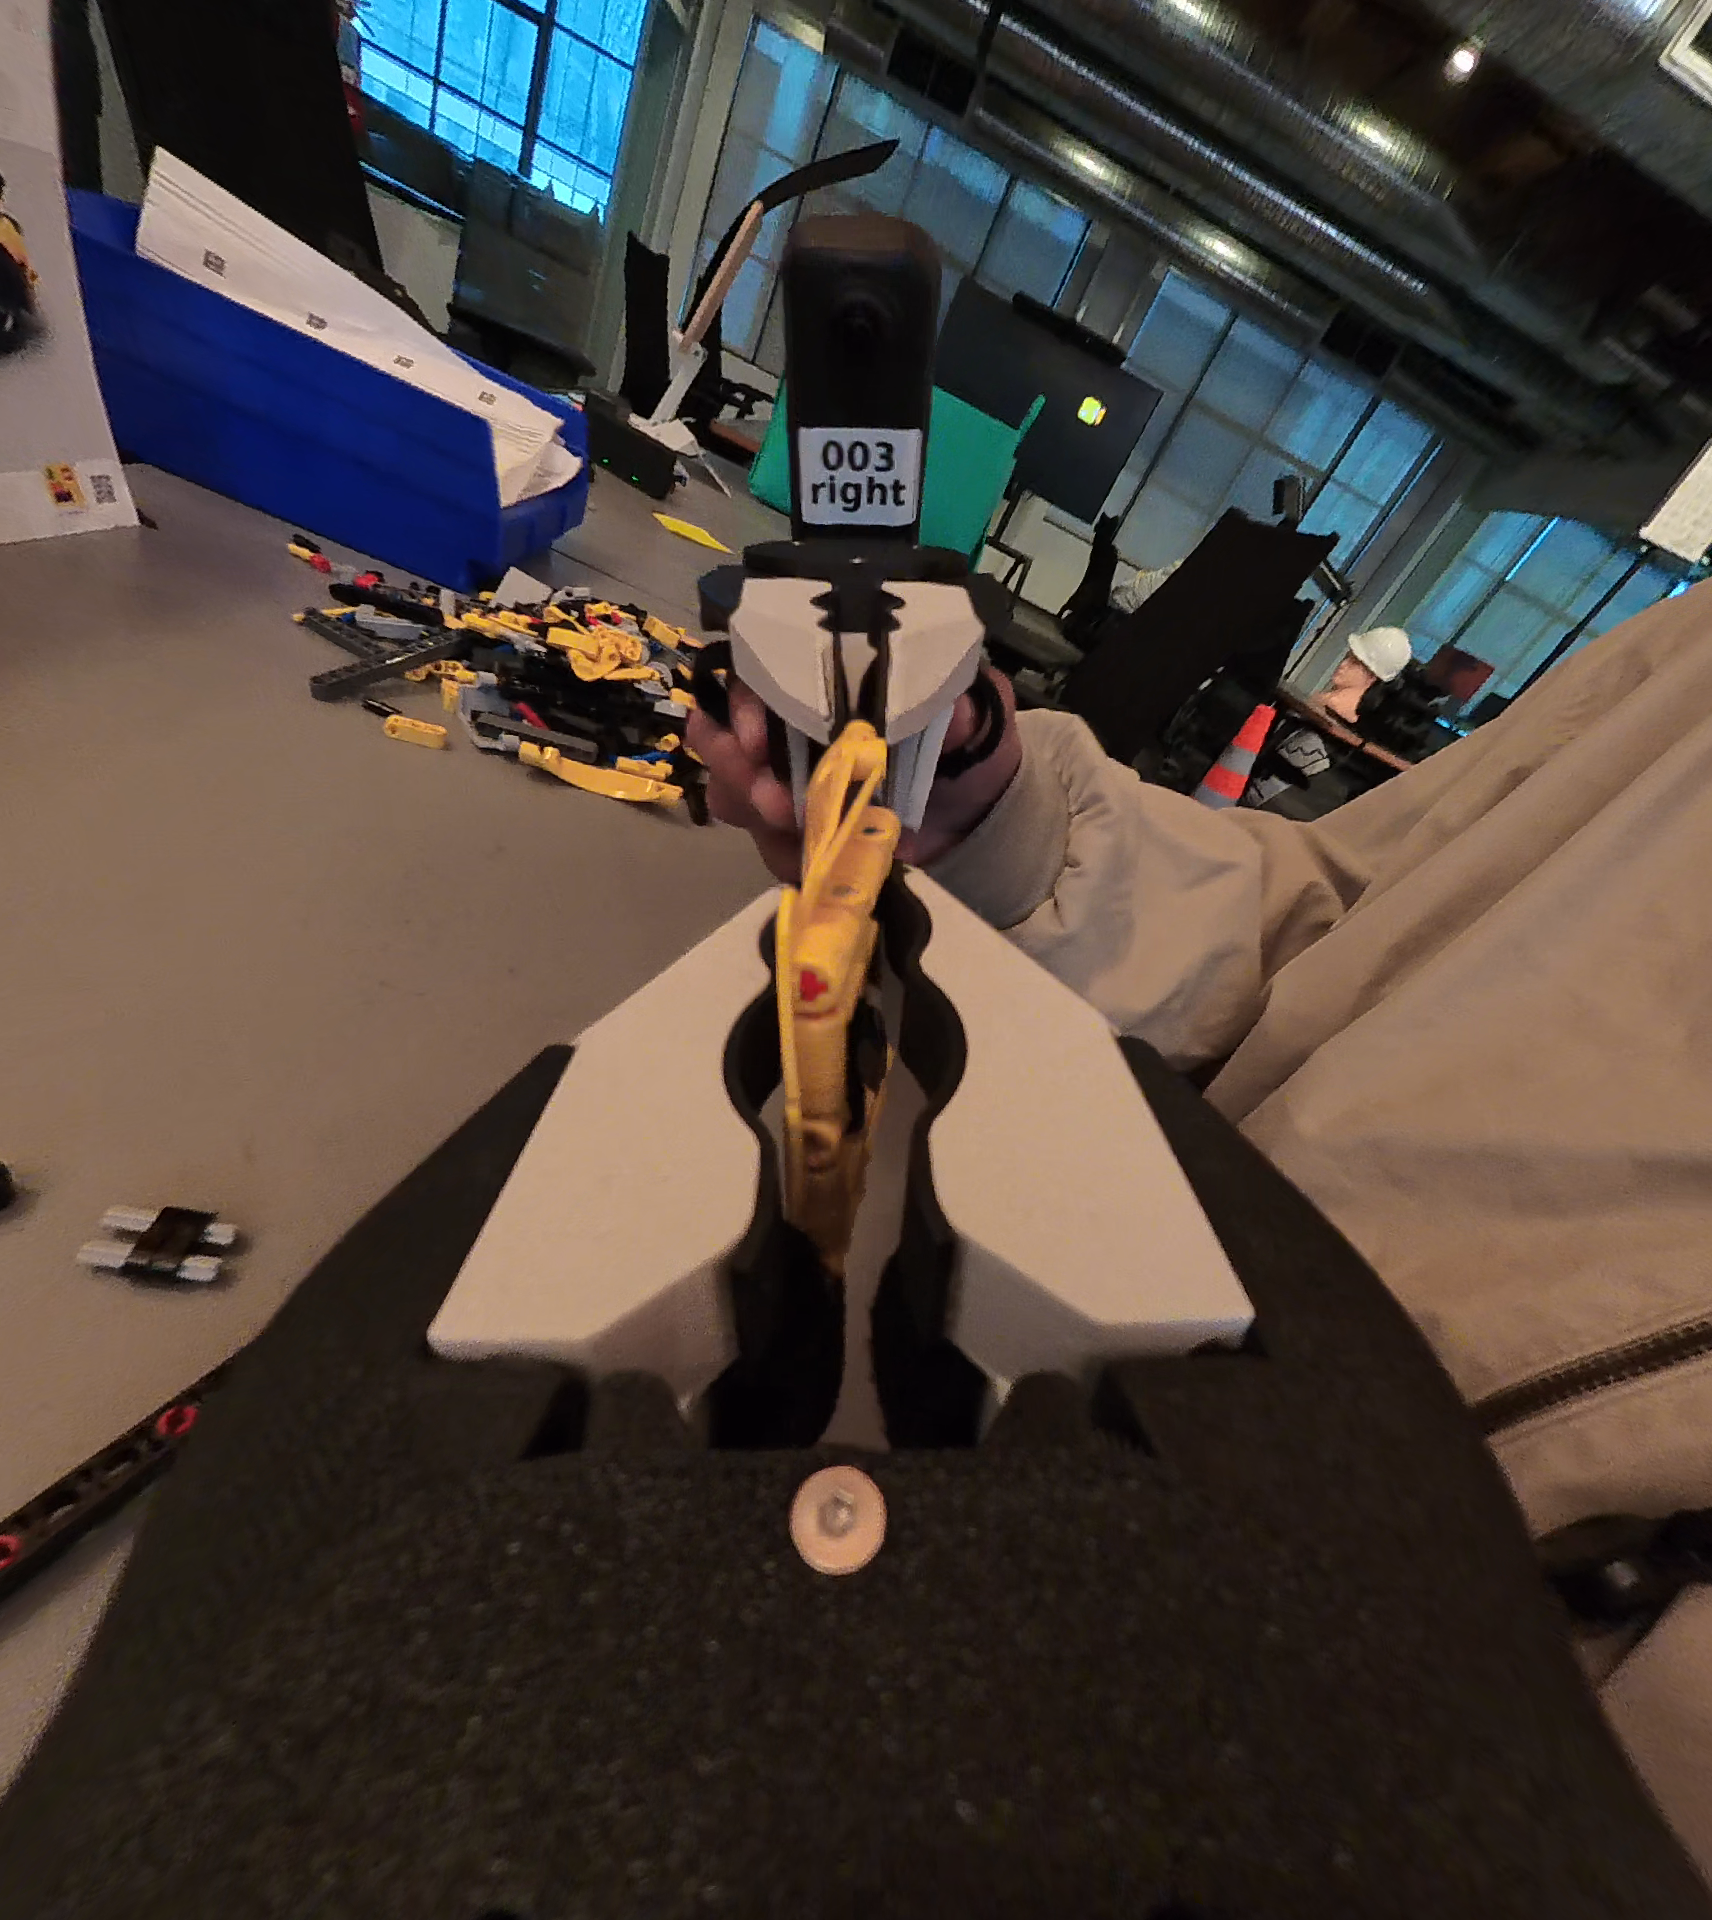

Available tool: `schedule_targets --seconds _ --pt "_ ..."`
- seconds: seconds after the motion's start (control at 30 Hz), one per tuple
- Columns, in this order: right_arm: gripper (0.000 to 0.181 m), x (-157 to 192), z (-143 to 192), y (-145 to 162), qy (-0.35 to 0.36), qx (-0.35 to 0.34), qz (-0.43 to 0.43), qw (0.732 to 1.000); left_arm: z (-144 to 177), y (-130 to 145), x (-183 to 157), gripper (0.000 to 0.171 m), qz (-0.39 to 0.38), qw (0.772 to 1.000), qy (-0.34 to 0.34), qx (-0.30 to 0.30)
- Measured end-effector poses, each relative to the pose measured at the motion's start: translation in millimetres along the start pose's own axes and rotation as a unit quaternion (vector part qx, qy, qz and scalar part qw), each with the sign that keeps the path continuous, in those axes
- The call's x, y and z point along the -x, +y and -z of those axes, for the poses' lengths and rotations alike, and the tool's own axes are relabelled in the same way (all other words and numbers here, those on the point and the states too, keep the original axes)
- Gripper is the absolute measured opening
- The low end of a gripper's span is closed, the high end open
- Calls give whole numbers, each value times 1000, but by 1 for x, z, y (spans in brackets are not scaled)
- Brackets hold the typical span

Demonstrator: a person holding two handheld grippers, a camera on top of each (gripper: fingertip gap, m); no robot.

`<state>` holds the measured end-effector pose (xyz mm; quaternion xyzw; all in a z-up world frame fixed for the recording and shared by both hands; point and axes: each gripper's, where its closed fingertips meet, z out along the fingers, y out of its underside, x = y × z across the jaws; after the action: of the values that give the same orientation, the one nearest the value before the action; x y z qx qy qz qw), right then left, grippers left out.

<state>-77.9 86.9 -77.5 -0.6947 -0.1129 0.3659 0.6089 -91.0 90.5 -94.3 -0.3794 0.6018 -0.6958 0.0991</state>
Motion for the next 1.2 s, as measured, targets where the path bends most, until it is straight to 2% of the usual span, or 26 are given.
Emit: schedule_targets --seconds 0.13,0.23,0.27,0.33,0.37,0.47,0.5,0.63,1.2 --pt "4 -1 3 -1 3 -4 3 1000 3 -5 1 14 7 1000 -3 -16" --pt "0 -23 54 -26 65 -79 -3 995 46 -40 25 14 70 987 -21 -142" --pt "0 -28 68 -30 87 -86 2 992 51 -38 33 14 72 986 -38 -142" --pt "0 -35 67 -19 117 -53 5 992 39 -29 26 14 53 992 -32 -107" --pt "0 -33 58 -15 116 -45 9 992 30 -24 20 14 47 995 -23 -87" --pt "23 -17 22 -6 68 -16 14 997 12 -7 10 15 21 999 -17 -31" --pt "23 -12 12 -3 57 -1 16 998 10 -4 8 15 14 1000 -16 -23" --pt "14 -3 -4 4 34 19 16 999 9 -2 6 15 14 1000 -11 -19" --pt "10 -5 -7 5 31 9 12 999 4 4 2 15 18 1000 -1 -3"
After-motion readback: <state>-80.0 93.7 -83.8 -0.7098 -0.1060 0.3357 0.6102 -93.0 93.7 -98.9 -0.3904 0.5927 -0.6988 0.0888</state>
